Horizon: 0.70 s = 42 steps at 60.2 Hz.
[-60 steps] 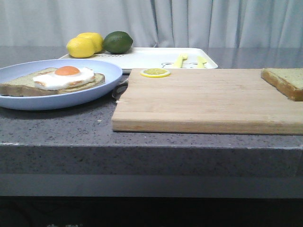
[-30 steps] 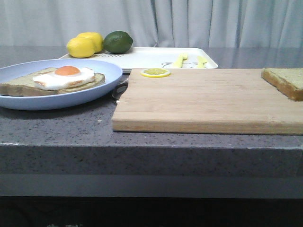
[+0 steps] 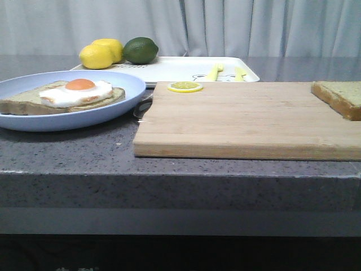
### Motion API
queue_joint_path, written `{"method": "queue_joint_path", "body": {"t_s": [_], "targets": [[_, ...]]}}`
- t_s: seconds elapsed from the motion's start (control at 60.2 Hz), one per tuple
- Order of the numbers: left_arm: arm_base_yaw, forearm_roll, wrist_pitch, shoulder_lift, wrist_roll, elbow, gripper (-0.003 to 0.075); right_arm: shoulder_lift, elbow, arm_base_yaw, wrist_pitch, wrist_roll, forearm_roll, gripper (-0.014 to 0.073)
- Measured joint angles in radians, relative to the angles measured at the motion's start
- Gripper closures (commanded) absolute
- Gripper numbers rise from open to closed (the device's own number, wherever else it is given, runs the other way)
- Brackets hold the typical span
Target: Place bread and move sandwich to tray
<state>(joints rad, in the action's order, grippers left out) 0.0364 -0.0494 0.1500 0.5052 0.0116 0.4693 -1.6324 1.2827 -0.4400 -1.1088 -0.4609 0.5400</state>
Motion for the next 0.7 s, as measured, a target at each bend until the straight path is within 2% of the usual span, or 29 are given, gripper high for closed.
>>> {"method": "queue_joint_path", "body": {"t_s": [0.166, 0.415, 0.481, 0.564, 0.697], "targets": [[0.000, 0.000, 0.000, 0.000, 0.000, 0.000, 0.0207, -0.095, 0.057, 0.000, -0.080, -0.049, 0.043, -0.0021], [0.000, 0.000, 0.000, 0.000, -0.002, 0.000, 0.0207, -0.140, 0.067, 0.000, -0.095, -0.088, 0.083, -0.0021], [0.000, 0.000, 0.000, 0.000, -0.002, 0.000, 0.0207, -0.140, 0.067, 0.000, -0.095, -0.090, 0.085, 0.0006], [0.000, 0.000, 0.000, 0.000, -0.002, 0.000, 0.0207, -0.140, 0.067, 0.002, -0.095, -0.090, 0.085, 0.0129], [0.000, 0.000, 0.000, 0.000, -0.002, 0.000, 0.0207, -0.140, 0.067, 0.003, -0.097, -0.091, 0.089, 0.0463]]}}
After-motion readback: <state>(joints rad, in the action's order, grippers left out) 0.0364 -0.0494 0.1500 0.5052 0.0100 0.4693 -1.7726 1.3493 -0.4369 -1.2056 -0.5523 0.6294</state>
